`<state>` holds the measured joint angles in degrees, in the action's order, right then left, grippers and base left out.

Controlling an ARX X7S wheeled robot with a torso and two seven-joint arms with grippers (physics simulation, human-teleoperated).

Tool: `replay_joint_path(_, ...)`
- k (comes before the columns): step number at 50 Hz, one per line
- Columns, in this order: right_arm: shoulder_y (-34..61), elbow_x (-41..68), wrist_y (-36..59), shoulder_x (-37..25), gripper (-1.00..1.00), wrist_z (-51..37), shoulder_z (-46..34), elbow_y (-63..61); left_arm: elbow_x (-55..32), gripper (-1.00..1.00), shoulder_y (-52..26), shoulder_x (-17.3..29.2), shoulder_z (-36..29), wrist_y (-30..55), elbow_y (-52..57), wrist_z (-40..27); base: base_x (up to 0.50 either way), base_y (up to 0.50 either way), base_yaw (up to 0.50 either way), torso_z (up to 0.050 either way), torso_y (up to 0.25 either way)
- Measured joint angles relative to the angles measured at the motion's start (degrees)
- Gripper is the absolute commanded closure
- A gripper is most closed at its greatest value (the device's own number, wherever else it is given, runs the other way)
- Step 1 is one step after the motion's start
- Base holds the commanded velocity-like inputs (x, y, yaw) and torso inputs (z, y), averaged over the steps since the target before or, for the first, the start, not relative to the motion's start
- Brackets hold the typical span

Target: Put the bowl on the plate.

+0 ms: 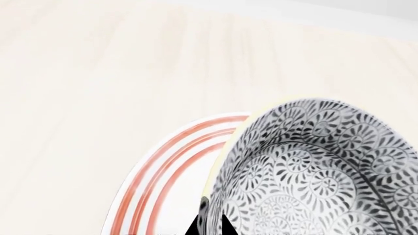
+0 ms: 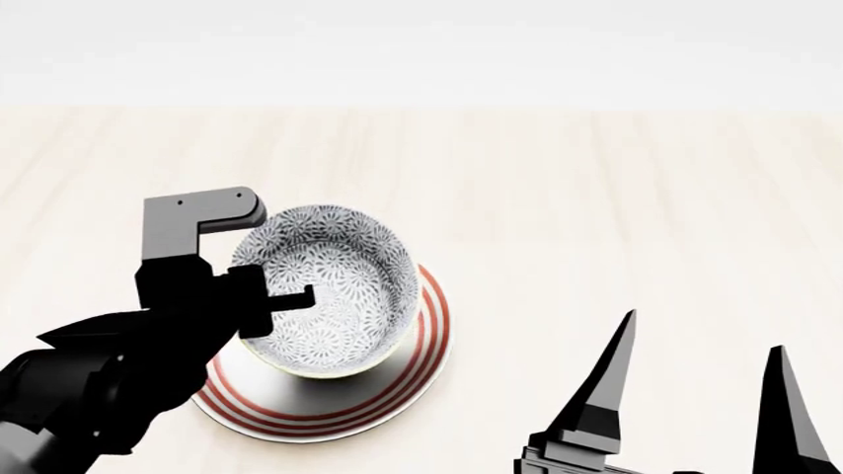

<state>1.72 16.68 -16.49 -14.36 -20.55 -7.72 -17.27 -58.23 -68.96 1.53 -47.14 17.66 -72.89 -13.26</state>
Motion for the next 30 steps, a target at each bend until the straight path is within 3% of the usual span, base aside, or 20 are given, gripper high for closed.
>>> replay_joint_path(4, 0.0, 0.1, 0.0, -0.1, -1.0, -0.1, -0.1, -0.1, -0.6, 1.0, 0.0, 0.0, -0.6, -0.4, -0.3, 0.2, 0.0, 0.0, 0.0, 0.0, 0.0)
replay_joint_path(5, 0.0, 0.1, -0.1, -0.1, -1.0, -0.1, -0.1, -0.1, -0.8, -1.0, 0.0, 0.0, -0.9, -0.5, -0.4, 0.2, 0.0, 0.0, 0.0, 0.0, 0.0)
replay_joint_path(18, -0.3, 0.2, -0.2, -0.4, -1.0, -0.3, -0.6, -0.2, -3.6, -1.0, -1.3, 0.0, -11.0, -8.4, -0.2, -0.4, 0.0, 0.0, 0.0, 0.0, 0.0)
replay_joint_path(30, -0.5, 0.2, -0.2, -0.6, -1.0, -0.4, -1.2, -0.3, -2.0, -1.0, -2.0, 9.7, -17.4, -12.5, 21.6, -9.9, 0.0, 0.0, 0.0, 0.0, 0.0)
